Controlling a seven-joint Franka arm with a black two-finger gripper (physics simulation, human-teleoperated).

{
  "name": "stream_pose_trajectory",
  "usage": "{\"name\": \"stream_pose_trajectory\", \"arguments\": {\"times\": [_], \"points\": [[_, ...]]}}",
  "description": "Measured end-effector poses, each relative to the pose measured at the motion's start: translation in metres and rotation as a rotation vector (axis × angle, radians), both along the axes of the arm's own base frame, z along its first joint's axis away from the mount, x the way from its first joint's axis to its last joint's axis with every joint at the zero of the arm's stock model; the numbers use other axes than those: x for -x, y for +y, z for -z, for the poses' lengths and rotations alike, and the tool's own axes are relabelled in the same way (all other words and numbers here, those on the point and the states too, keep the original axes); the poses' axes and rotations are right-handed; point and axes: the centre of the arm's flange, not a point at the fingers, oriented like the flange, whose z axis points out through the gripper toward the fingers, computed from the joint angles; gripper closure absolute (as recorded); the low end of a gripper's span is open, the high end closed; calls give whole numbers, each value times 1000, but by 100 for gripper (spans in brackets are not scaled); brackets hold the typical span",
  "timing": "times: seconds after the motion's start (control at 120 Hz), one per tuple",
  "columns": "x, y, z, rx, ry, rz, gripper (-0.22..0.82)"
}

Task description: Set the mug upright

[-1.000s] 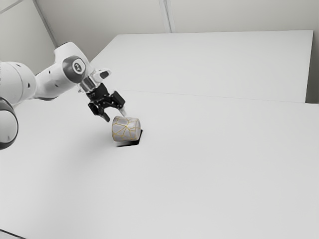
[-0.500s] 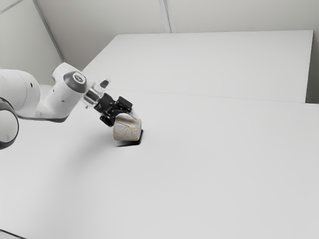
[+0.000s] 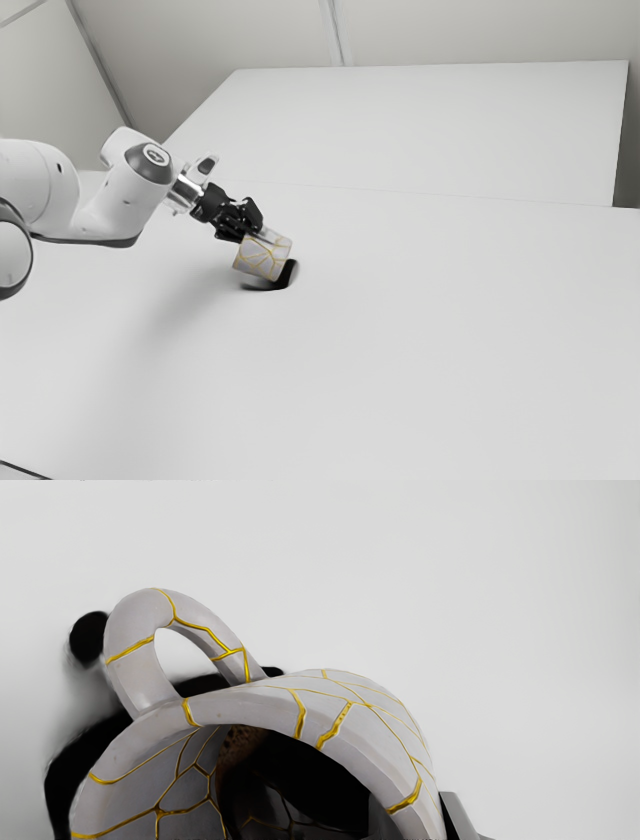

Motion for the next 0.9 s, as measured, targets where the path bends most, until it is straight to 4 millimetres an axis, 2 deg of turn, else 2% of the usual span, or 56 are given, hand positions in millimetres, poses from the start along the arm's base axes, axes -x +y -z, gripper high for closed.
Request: {"name": "stream_pose_trajectory", "arguments": {"times": [0.125, 0.3, 0.492, 0.75, 0.833, 0.9], "points": [[10, -12, -23, -18, -35, 32, 76], [23, -38, -66, -102, -95, 131, 78], [45, -89, -115, -299, -116, 303, 79], [93, -142, -130, -497, -49, 405, 79], [107, -159, -129, -555, -29, 420, 79], [116, -163, -126, -598, -10, 415, 79]]}}
